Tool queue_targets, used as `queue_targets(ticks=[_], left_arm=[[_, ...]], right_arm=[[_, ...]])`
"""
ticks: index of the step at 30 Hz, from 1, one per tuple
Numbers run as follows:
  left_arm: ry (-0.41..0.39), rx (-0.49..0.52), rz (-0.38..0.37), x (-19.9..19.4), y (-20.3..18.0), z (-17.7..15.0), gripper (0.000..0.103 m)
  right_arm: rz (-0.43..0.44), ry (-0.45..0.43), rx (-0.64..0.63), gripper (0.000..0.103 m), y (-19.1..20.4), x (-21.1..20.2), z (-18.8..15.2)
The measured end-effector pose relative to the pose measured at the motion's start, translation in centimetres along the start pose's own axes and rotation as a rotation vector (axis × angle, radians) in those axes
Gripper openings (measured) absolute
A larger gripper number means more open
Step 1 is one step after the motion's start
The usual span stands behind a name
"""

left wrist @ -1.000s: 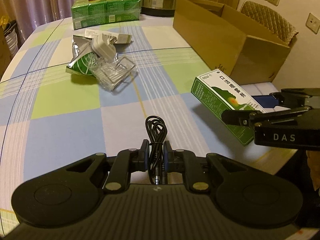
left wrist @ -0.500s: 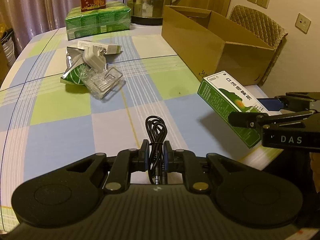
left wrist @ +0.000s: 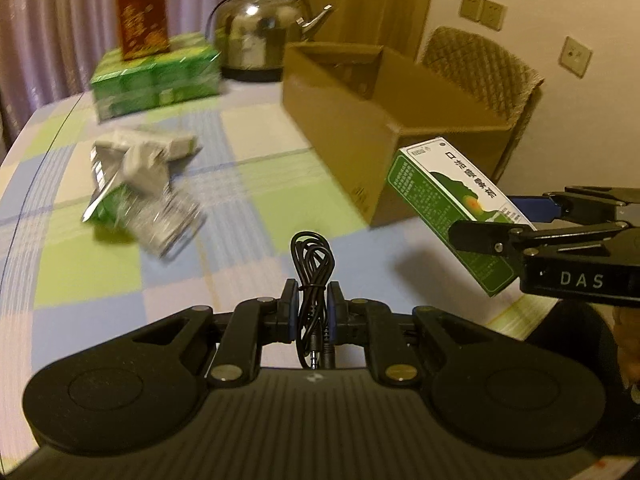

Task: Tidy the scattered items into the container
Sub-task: 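Carry the black cable and spray box with both tools over the cardboard box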

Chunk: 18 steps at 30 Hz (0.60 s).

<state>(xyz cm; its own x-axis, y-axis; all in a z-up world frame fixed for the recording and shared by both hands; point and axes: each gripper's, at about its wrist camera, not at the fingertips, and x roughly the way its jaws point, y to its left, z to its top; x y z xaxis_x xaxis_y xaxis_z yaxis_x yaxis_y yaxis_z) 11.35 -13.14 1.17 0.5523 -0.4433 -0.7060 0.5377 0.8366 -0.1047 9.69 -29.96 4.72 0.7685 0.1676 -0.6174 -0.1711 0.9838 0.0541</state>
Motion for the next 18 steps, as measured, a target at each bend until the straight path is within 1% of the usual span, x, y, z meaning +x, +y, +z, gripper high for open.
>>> queue_targets(ticks=[4,9,14,18], left_arm=[[-0.036,0.038,-0.041,0.6,-1.7,3.1,0.011],[-0.079,0.075,-0.092,1.8,-4.0,7.3,0.011],[-0.102,0.118,-0.145,3.7,-6.0,11.7,0.011],[-0.12,0.147,-0.174,5.7,-7.2,15.2,0.011]], right_arm=[[-0.031,-0.047,0.02,0.052,-2.0,-0.7,1.9],[-0.078,-0.09,0.038,0.052,-5.4,-0.5,4.3],[-0.127,-0.124,0.048,0.052,-8.8,0.7,7.0],[-0.157,-0.131,0.066,0.053,-11.4,2.3,9.0]])
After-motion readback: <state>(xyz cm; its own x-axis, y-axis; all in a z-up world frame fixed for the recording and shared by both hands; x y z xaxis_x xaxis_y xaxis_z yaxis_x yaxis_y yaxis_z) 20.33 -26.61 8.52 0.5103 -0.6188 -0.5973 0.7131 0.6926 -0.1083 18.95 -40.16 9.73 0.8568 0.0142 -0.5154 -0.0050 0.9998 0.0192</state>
